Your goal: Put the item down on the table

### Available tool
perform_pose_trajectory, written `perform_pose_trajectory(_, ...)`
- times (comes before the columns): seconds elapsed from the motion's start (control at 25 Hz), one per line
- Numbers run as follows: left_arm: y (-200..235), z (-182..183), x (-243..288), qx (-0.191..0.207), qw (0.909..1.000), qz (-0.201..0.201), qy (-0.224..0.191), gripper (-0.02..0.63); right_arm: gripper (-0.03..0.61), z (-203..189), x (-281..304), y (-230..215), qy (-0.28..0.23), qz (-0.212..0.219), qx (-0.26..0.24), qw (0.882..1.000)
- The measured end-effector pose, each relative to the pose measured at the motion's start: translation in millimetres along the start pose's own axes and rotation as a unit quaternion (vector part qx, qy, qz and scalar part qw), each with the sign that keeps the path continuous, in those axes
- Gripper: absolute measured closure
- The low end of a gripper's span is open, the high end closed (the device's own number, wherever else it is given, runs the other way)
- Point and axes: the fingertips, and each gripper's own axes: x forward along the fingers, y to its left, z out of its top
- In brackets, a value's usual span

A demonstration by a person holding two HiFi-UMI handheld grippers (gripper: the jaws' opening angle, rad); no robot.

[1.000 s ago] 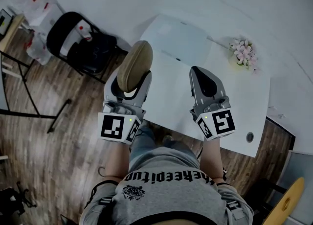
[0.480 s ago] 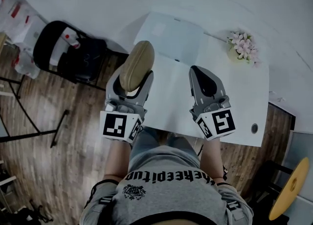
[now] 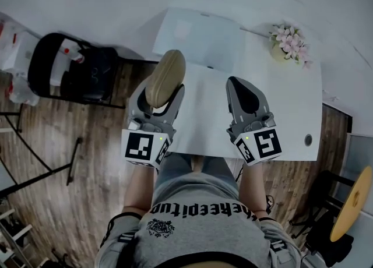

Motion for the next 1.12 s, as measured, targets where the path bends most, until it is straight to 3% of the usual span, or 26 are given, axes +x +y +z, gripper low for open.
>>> perform_pose_trajectory(1.12,3.5,-113.2,28.9,-0.023,0.9878,-0.087,0.128,0.322,0.578,-48.1,-2.6,4.7,0.07,-0.077,0.017,0.994)
